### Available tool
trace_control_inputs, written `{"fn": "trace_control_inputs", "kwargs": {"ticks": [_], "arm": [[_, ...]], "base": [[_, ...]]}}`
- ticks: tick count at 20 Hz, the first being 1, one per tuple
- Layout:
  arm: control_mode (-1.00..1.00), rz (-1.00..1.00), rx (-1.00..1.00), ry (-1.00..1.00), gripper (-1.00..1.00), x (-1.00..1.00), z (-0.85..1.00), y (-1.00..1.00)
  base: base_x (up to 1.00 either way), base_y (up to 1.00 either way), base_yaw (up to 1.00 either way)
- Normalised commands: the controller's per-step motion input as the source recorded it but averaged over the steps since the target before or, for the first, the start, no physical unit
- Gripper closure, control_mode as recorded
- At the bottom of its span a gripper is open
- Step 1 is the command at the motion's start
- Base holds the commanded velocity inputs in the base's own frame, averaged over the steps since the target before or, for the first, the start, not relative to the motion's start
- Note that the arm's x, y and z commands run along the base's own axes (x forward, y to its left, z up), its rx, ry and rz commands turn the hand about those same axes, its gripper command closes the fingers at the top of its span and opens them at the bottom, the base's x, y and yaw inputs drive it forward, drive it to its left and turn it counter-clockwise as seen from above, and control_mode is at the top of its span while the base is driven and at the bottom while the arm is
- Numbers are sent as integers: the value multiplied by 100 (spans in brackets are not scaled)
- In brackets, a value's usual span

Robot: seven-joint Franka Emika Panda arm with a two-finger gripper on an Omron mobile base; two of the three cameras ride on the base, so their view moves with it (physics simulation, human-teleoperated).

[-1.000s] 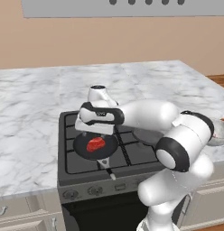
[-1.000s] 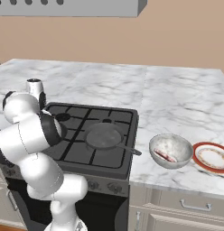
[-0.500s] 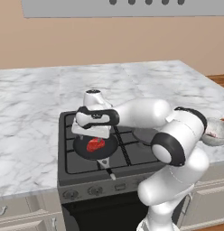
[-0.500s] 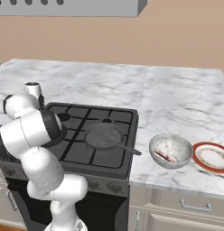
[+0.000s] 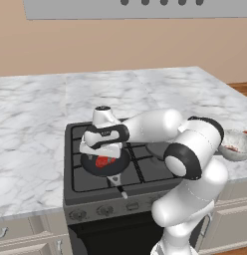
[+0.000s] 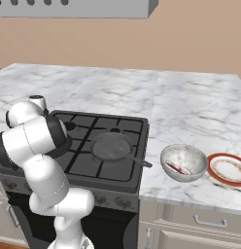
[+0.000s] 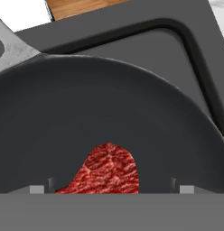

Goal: Place one of the steaks on the plate and the other in the bowl. Then place the bowl in the fridge.

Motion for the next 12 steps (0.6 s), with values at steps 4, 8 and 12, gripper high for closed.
{"fn": "trace_control_inputs", "kwargs": {"ticks": [4,8,12], "arm": [[-100,0,0,8,-100,0,-18,0],[-100,0,0,11,-100,0,-15,0],[-100,0,0,1,-100,0,-4,0]], "base": [[0,0,0],[0,0,0],[0,0,0]]}}
